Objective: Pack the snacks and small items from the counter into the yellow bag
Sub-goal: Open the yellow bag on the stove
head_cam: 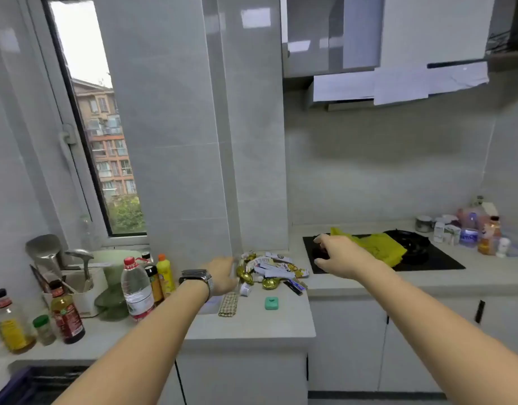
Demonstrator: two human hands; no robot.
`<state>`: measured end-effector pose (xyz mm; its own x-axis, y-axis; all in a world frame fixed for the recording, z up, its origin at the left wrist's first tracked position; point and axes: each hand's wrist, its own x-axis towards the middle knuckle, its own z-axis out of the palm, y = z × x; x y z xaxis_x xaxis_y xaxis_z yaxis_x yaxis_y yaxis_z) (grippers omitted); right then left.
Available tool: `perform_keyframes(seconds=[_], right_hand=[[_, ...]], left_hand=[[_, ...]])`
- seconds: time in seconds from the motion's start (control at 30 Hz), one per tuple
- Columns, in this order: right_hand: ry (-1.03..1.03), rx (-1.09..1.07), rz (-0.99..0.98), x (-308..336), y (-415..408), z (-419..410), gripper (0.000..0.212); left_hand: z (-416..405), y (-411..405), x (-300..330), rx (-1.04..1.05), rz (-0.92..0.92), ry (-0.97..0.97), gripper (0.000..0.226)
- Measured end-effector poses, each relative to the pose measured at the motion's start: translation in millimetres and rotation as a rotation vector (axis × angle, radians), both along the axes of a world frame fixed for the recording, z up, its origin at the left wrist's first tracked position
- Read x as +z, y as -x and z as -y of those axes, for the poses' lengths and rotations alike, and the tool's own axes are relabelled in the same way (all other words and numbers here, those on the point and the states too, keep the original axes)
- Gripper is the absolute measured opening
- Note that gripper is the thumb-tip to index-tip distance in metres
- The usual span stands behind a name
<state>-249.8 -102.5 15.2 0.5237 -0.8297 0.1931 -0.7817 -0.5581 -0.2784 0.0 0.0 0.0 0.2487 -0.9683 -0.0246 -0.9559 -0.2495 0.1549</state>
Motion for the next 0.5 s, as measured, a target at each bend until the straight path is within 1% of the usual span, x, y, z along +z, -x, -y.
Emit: perform_keyframes(seconds=[0.07,0.2,0.37,0.5], right_hand=[[-0.038,-0.013,-0.009,-14.6,0.5,6.2,0.058],[-0.109,-0.055,-0.039,-44.0,9.2,37.6,0.054],[-0.141,-0.072,-0.008,-68.6,17.9,104.9,0.049],[-0.203,-0.06,-0.012,-94.7,31.0,169.9,0.046]], left_hand=[[14.0,2.0,-15.3,-0.008,-0.039,-0.011,0.051],[52.4,-1.6,-54.8,0.007,-0.074,-0.072,0.046],[123.9,-6.0,-89.9,0.024,-0.095,-0.085,0.047],[189.6,9.2,-119.1,0.054,-0.17,-0.101,0.048]])
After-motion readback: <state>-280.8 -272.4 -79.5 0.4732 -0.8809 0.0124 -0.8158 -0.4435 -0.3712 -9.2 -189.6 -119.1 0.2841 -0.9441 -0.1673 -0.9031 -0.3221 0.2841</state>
